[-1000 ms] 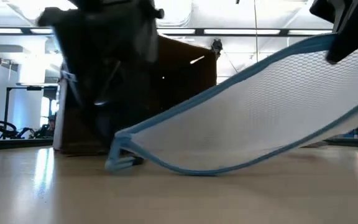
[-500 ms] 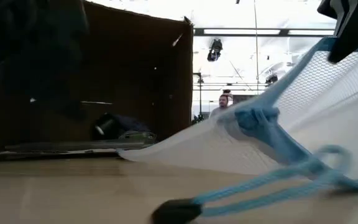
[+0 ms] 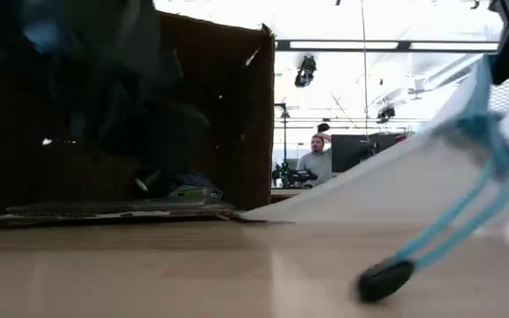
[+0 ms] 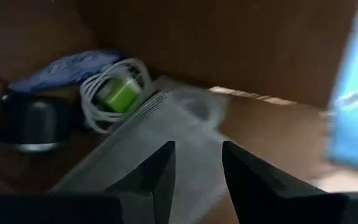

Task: Unpack boxes
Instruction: Put the transparent zip pouch into the white zip bag

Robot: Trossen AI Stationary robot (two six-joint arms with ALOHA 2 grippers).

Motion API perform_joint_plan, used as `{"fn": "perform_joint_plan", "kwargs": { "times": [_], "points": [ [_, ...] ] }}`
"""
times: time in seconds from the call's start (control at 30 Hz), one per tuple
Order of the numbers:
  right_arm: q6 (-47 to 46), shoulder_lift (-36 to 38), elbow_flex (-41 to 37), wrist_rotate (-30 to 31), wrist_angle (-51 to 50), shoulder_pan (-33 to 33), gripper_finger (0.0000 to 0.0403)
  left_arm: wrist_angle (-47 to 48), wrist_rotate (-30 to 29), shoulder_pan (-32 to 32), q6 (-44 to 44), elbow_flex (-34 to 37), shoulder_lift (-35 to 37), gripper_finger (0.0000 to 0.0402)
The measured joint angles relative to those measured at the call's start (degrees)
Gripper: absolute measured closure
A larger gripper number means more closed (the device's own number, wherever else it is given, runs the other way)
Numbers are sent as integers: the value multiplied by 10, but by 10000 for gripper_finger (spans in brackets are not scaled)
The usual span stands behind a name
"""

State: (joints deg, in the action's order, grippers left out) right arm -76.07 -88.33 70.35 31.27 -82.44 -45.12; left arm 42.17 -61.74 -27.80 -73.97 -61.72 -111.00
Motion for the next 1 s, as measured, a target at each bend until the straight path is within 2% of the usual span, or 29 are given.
{"fn": "perform_joint_plan", "kwargs": {
  "times": [0.1,0.3,0.43,0.5,0.67,0.73,0.83,0.93,1.0],
  "points": [
    [-81,0,0,-19,-30,-9,403,0,35,12,24,7,0,284],
    [-132,-15,-3,-77,-36,-11,403,26,86,14,59,8,0,284],
    [-199,-26,-8,-99,-78,-12,403,44,95,14,60,9,0,284],
    [-220,-28,-19,-117,-75,-15,403,48,105,13,60,10,0,283],
    [-264,-29,-47,-118,-49,-18,403,50,106,13,75,14,0,276],
    [-255,-29,-55,-85,7,-17,403,49,85,13,75,15,0,273],
    [-193,-29,-69,-44,97,4,403,35,50,13,105,15,0,268],
    [-112,-30,-86,-22,172,36,403,18,62,13,178,15,0,264],
    [-59,-30,-92,-17,198,57,403,7,78,13,191,15,0,262]
  ]
}}
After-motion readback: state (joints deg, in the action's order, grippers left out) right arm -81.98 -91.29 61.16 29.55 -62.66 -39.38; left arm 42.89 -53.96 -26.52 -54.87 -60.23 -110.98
